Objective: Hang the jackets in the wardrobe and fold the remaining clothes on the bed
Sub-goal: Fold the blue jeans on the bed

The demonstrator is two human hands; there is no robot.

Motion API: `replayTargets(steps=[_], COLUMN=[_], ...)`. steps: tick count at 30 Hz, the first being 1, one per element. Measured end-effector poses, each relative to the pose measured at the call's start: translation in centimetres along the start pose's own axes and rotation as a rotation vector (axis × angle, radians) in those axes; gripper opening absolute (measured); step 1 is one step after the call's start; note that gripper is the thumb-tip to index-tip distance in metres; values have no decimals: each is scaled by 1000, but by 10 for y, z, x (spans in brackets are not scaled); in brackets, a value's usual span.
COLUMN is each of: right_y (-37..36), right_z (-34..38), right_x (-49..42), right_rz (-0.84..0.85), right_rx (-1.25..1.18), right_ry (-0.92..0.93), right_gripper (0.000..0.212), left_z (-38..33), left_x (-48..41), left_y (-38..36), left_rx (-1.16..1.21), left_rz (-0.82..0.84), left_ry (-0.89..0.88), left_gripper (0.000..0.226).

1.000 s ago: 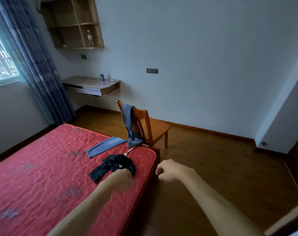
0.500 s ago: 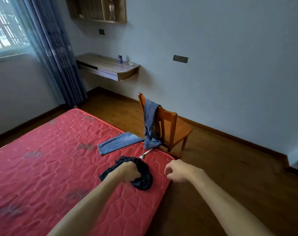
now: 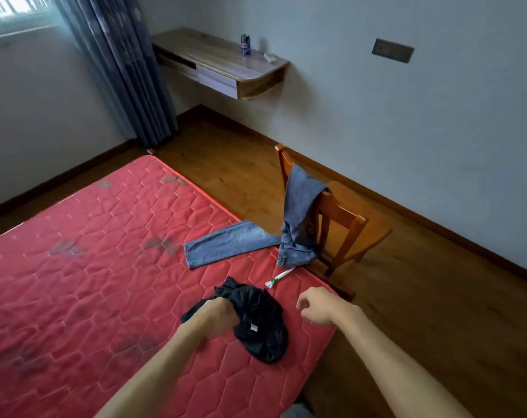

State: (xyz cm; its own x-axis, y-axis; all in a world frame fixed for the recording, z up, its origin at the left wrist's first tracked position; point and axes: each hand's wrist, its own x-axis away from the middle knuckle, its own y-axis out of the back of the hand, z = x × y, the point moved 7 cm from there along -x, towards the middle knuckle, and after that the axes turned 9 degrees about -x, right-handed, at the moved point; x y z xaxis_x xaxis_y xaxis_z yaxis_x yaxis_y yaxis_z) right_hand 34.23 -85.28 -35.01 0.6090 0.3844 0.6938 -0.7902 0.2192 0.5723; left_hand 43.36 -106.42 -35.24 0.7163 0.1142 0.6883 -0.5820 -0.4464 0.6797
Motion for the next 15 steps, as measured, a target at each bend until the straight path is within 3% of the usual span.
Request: replayTargets(steps=[5,8,10,12,15], right_y=[45,84,114,145,177], right_z=[-29,-36,-34,-31,-22], right_x=[-91,-138,-170,-197,-229], right_rz=[-2,-105,-207,-293,-414], right_rx=[-39,-111,-245,-472,-761], right_ry=[-55,-94,-72,-51,-59], right_gripper=[29,40,52,66,50], left_z=[-21,-38,-50,-55,-54], left_x=[-83,-126,-145,-160,-177], left_y=[32,37,43,49,55], left_rx=[19,59,165,325,489], left_rz=[-20,43,77,81,89], left_ry=[54,21,15,22,52], left_gripper=[17,19,13,25,15])
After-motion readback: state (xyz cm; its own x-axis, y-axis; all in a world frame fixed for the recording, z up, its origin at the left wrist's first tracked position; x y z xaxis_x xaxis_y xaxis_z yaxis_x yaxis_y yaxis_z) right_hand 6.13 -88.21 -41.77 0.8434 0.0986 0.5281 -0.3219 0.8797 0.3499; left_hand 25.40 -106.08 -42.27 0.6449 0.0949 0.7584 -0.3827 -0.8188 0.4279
